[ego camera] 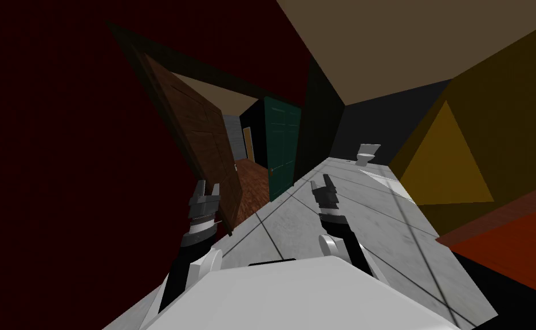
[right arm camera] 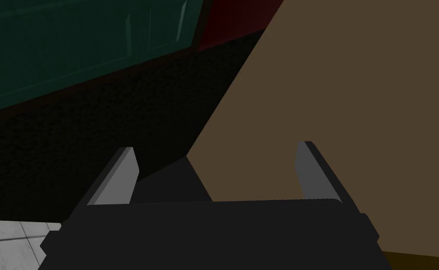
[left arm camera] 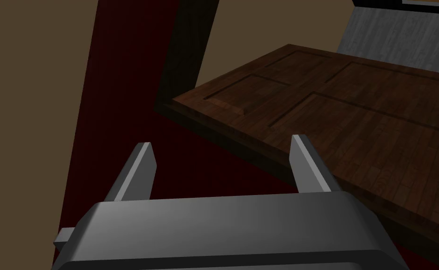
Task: Push the door open
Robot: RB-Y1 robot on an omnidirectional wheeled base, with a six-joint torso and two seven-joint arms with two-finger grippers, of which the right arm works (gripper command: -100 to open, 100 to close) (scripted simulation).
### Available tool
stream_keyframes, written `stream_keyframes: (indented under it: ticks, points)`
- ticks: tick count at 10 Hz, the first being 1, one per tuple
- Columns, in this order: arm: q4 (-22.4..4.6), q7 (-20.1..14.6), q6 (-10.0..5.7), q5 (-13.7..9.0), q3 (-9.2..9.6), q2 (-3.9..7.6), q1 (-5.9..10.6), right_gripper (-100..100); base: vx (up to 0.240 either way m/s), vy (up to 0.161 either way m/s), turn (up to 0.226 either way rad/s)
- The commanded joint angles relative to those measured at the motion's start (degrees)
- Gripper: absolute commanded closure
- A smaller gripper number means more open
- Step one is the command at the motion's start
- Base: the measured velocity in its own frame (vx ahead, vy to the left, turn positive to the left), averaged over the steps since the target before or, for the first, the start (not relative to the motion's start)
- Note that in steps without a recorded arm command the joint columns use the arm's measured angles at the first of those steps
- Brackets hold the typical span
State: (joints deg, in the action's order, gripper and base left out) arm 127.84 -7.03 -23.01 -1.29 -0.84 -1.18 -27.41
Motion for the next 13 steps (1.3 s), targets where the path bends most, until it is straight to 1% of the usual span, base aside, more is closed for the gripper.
stream_keyframes:
  ticks: [1, 2, 3, 4, 7, 8, 13]
  points:
    - [-1.7, -0.2, -0.48, 0.2, 0.57, 0.51, 0.70, -100, 0.122, 0.071, -0.007]
    - [-3.0, -0.3, -0.83, 0.4, 1.00, 0.84, 1.21, -100, 0.175, -0.031, -0.020]
    - [-3.6, -0.4, -1.01, 0.5, 1.21, 1.01, 1.47, -100, 0.158, -0.062, 0.000]
    - [-5.0, -0.5, -1.39, 0.7, 1.67, 1.36, 2.04, -100, 0.127, -0.048, -0.003]
    - [-7.7, -0.8, -2.15, 1.0, 2.58, 1.96, 3.15, -100, 0.095, -0.025, -0.008]
    - [-9.7, -1.0, -2.70, 1.3, 3.24, 2.36, 3.95, -100, 0.113, -0.033, -0.015]
    - [-15.6, -1.7, -4.33, 2.0, 5.19, 3.40, 6.34, -100, 0.113, -0.016, -0.007]
